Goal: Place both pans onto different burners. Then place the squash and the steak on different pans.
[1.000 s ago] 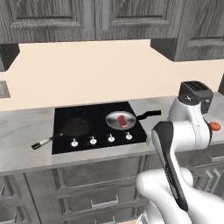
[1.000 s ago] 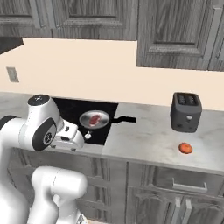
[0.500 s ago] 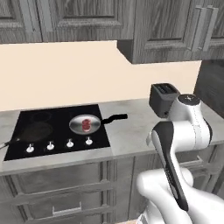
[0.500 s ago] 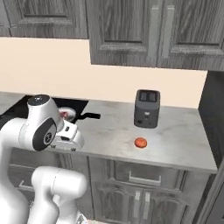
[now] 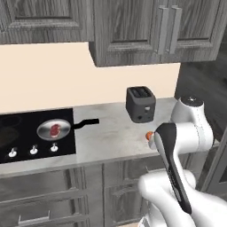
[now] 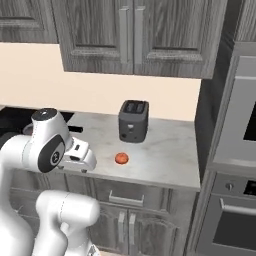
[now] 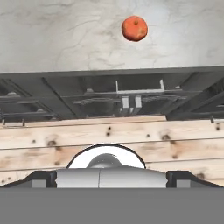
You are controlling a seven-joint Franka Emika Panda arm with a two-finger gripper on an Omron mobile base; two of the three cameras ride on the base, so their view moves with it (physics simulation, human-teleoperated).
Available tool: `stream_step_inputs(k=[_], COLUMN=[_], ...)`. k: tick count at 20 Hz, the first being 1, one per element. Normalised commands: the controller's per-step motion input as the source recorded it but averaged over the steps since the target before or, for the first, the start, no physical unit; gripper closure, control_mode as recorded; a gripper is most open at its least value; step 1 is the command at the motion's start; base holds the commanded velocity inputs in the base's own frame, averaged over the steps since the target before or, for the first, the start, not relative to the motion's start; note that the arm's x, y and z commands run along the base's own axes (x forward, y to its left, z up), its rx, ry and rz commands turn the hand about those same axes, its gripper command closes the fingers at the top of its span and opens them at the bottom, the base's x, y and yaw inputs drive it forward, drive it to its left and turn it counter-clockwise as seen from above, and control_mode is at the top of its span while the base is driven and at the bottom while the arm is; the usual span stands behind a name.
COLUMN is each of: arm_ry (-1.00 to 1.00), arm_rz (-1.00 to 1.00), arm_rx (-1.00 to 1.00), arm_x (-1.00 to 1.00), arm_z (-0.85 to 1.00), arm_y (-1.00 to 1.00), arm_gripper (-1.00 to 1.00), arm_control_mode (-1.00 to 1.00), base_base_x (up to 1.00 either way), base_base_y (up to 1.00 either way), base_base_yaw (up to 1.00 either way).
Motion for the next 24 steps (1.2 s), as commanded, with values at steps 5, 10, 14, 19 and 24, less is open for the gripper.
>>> stream_step_inputs(k=[5,10,14,19,24], arm_ry=[0.0,0.0,0.0,0.0,0.0], arm_rz=[0.0,0.0,0.0,0.0,0.0], arm_rx=[0.0,0.0,0.0,0.0,0.0], arm_x=[0.0,0.0,0.0,0.0,0.0], arm_z=[0.0,0.0,0.0,0.0,0.0], arm_y=[0.0,0.0,0.0,0.0,0.0], arm_gripper=[-1.0,-1.0,-1.0,-1.0,-1.0], arm_control_mode=[1.0,1.0,1.0,1.0,1.0], base_base_x=[0.26,0.36,0.36,0.38,0.25], base_base_y=[-0.6,-0.29,0.11,0.22,0.41], base_base_yaw=[0.0,0.0,-0.05,-0.06,-0.05])
